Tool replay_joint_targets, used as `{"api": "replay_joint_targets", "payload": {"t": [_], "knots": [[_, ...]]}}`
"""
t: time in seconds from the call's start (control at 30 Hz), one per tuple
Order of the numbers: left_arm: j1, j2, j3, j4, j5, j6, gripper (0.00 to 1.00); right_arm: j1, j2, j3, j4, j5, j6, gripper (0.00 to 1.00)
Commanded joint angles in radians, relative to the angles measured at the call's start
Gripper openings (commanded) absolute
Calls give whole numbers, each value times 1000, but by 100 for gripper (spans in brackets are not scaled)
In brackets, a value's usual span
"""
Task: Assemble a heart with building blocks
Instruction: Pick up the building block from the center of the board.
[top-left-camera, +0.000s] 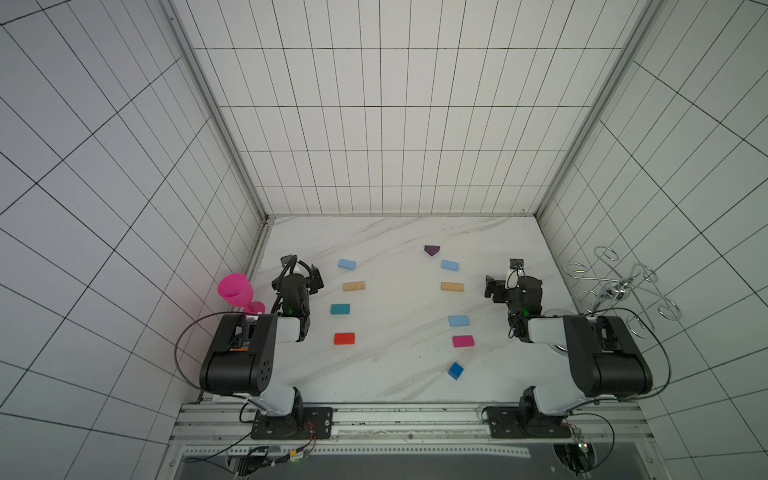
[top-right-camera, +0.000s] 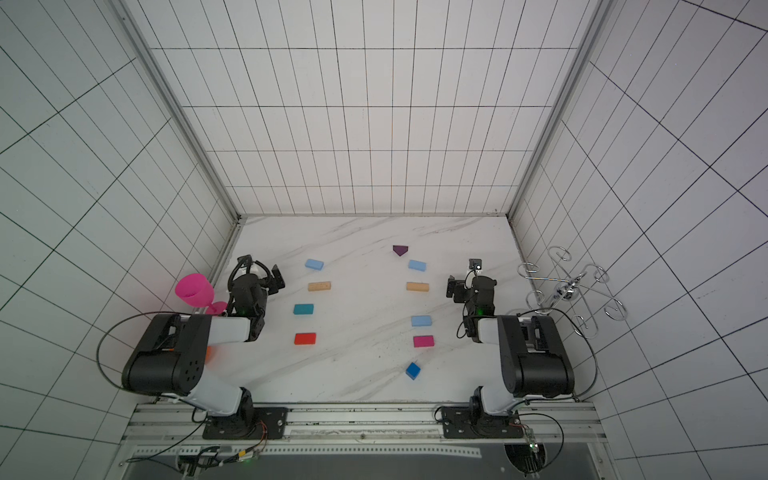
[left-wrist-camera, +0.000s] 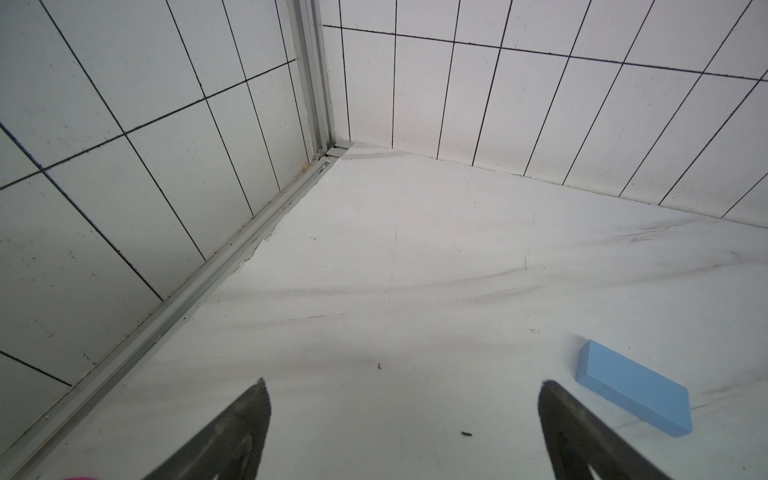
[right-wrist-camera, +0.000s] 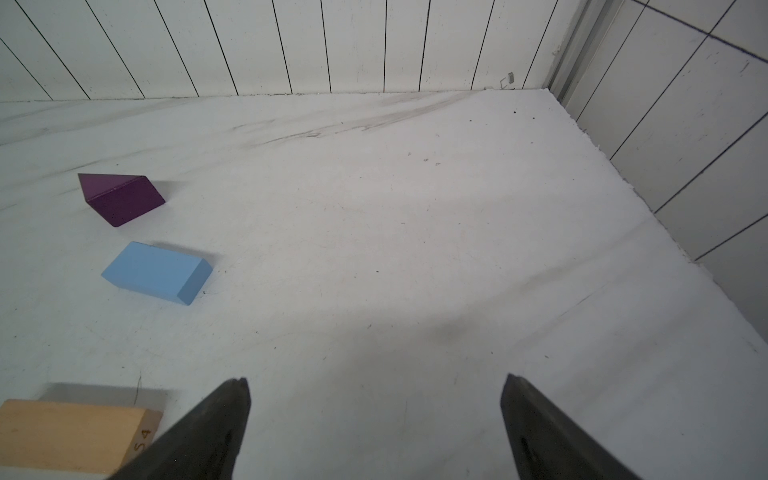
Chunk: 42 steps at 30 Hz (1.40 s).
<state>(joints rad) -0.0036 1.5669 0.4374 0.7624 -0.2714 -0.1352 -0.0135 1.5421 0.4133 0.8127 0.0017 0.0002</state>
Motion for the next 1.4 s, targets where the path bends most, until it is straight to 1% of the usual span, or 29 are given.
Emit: {"api": "replay_joint_targets", "payload": {"t": [0.0, 0.03, 0.07, 0.1, 0.13, 0.17, 0.2, 0.23, 0.27, 0.3, 0.37, 0.4, 0.47, 0.5, 0.57, 0.67, 0.73, 0.87, 0.97, 1.1, 1.27, 1.37], "knots": [[5, -4, 17, -4, 4, 1, 99, 6, -12, 26, 4, 35, 9, 98], [5, -12, 14, -12, 7, 0, 99, 16, -55, 65, -88, 60, 1, 98], [7, -20, 13, -13, 11, 5, 98, 27, -94, 148, -262, 107, 4, 98], [4, -31, 22, -29, 7, 11, 98, 39, -101, 243, -421, 169, 14, 98], [-4, -40, 43, -40, -25, 28, 97, 46, -83, 364, -564, 205, 13, 98], [-22, -51, 97, -142, -83, 32, 98, 51, -47, 474, -671, 211, 5, 98], [-36, -66, 159, -272, -119, 33, 98, 53, -19, 551, -715, 208, 8, 98], [-55, -80, 241, -419, -153, 20, 99, 55, 10, 615, -721, 179, 17, 98], [-70, -87, 314, -525, -187, -13, 99, 58, 37, 677, -719, 135, 26, 98], [-78, -91, 363, -594, -196, -40, 99, 62, 68, 746, -737, 86, 30, 99], [-91, -108, 449, -738, -170, -102, 99, 91, 171, 932, -864, -24, 21, 98], [-93, -116, 474, -786, -134, -129, 99, 112, 221, 1022, -930, -53, 5, 97], [-99, -131, 507, -882, -29, -185, 99, 153, 357, 1239, -1091, -155, -47, 97], [-104, -140, 509, -909, 20, -192, 98, 168, 420, 1344, -1172, -185, -68, 97], [-130, -165, 492, -952, 97, -199, 98, 193, 559, 1545, -1323, -211, -66, 97], [-173, -209, 464, -1017, 111, -181, 98, 223, 701, 1732, -1447, -239, -52, 96], [-186, -233, 448, -1062, 115, -166, 98, 247, 766, 1805, -1505, -236, -67, 95], [-188, -273, 399, -1083, 122, -179, 99, 300, 820, 1807, -1512, -189, -171, 91], [-188, -280, 383, -1092, 143, -168, 99, 302, 868, 1834, -1536, -183, -187, 91], [-188, -271, 401, -1140, 132, -162, 99, 299, 911, 1851, -1541, -184, -197, 91], [-188, -262, 405, -1141, 126, -154, 99, 301, 943, 1855, -1540, -149, -193, 88], [-187, -257, 406, -1140, 117, -147, 99, 303, 963, 1869, -1540, -142, -182, 83]]}}
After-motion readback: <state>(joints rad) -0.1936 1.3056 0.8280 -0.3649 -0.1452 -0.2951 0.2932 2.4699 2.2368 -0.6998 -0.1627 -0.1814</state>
